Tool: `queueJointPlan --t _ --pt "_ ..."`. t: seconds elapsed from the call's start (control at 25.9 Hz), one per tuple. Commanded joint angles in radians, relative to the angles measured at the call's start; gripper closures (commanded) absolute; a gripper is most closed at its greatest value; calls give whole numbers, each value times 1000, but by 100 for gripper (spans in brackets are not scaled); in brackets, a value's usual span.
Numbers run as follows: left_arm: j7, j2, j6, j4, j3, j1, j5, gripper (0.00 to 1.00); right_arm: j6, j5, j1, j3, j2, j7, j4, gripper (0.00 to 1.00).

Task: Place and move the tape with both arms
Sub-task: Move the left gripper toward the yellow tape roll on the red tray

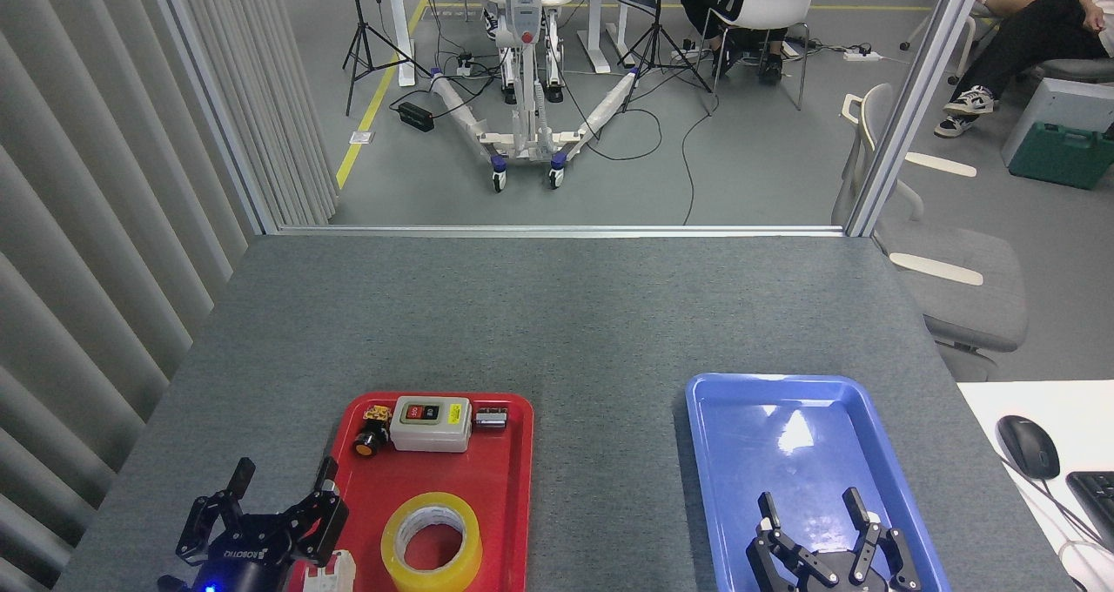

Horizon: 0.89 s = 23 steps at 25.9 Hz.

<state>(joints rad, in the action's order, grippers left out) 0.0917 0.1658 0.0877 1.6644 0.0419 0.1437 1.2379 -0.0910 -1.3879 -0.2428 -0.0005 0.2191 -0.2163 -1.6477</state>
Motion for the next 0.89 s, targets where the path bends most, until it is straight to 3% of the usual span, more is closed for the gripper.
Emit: queueJointPlan --t 0.0,0.42,0.62,0.7,0.85 --pt "2 3 3 2 -1 0 0 0 -7 1 2 4 2 12 -1 0" --pt "14 6 18 3 -1 -1 -15 0 -18 3 17 2 2 11 0 0" --pt "-44 11 17 40 -1 -16 -21 0 -10 3 11 -9 -18 5 0 0" --pt "-188 11 18 52 -4 -36 -26 0 -13 1 11 -10 -20 14 0 0" --pt "-687 26 102 64 -13 -133 -31 0 -16 1 10 -16 -23 25 -3 0"
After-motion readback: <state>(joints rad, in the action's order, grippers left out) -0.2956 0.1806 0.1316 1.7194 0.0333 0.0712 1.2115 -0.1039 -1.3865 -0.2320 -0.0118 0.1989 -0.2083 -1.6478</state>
